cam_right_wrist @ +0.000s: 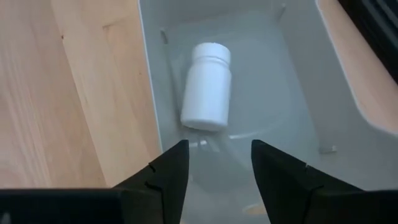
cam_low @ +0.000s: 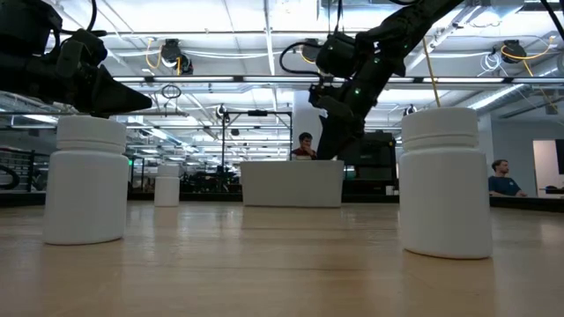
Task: Pick and place pill bottles into a basket
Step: Put the white pill bottle into the gray bin
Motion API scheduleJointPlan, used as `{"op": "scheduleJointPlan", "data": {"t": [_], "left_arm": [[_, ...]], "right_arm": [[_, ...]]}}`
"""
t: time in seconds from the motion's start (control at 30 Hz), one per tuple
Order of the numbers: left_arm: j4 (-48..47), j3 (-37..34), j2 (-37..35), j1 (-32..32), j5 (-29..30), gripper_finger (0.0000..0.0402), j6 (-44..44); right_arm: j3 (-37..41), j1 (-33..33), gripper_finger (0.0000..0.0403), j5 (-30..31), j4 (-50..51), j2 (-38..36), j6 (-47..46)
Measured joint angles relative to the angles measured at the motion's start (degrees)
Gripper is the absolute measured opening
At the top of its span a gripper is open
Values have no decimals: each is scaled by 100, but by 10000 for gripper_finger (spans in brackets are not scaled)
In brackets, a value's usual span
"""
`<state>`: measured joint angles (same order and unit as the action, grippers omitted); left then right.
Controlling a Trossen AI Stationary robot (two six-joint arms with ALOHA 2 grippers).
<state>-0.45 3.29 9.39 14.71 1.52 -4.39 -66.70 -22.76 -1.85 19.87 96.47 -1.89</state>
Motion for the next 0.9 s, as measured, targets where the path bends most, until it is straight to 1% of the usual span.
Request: {"op": "scheduleJointPlan", "data": {"t": [0.17,0.27,0.37,0.53,0.6,0.83,0.9], "left_arm": [[0,0,0,1,0,51,1],[2,0,-1,1,-1,51,3],[2,0,-2,1,0,51,7],[11,0,-2,-1,2,51,24],[9,0,-2,0,0,51,38],[-31,0,-1,0,0,51,84],[-31,0,-1,-1,0,51,84]], "right_arm": [[0,0,166,0,-462,1,64],[-116,-1,170,-10,-652,134,140],[-473,-44,175,-105,-258,440,223],[-1341,-85,178,-125,640,1101,452],[-1535,-77,178,-127,825,1260,508],[-1602,43,181,-146,935,1541,525],[-1602,72,181,-260,930,1670,459]]}}
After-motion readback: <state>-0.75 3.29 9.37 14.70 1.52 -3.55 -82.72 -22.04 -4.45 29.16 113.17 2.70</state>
